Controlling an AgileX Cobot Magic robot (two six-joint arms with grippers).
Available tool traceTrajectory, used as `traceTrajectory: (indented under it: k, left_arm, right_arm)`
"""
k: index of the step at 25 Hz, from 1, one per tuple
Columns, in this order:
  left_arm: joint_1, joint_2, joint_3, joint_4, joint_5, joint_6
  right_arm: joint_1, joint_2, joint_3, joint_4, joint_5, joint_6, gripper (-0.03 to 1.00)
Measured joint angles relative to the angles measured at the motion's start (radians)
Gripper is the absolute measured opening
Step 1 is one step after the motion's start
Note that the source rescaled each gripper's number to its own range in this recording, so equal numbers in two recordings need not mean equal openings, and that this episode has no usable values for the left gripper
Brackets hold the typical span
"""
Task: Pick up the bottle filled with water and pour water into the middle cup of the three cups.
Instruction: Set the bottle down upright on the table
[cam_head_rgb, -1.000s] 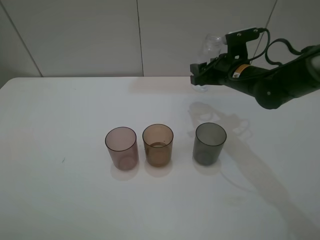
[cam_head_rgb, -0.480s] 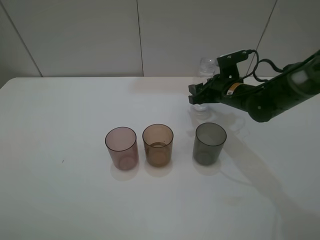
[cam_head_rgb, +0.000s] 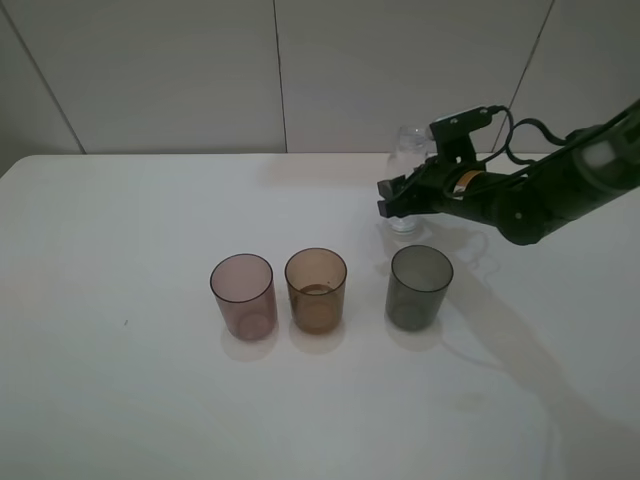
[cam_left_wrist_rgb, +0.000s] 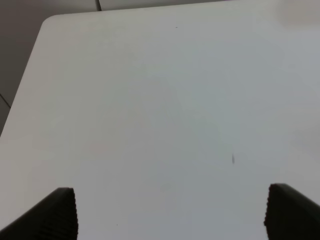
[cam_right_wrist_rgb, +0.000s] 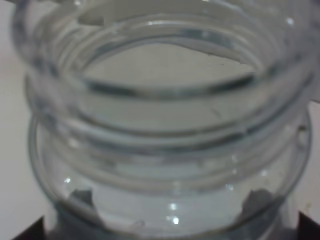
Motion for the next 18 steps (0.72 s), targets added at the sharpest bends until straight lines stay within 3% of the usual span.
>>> traceTrajectory:
  k: [8, 9, 12, 14, 18]
  left_arm:
    - [0.000, 0.000, 0.000, 0.000, 0.000, 0.000]
    - [0.000, 0.000, 0.000, 0.000, 0.000, 0.000]
    - [0.000, 0.000, 0.000, 0.000, 0.000, 0.000]
    - [0.000, 0.000, 0.000, 0.000, 0.000, 0.000]
    - [0.000, 0.000, 0.000, 0.000, 0.000, 0.000]
  right_arm:
    - [0.000, 0.000, 0.000, -0.002, 0.023, 0.000, 0.03]
    - [0.000, 0.000, 0.000, -0.002, 0.023, 0.000, 0.11]
    - [0.000, -0.004, 0.000, -0.002, 0.026, 0.000, 0.62]
    - [0.000, -0.017, 0.000, -0.002, 0.031, 0.000, 0.84]
    - [0.000, -0.075, 0.001, -0.002, 0.057, 0.000, 0.97]
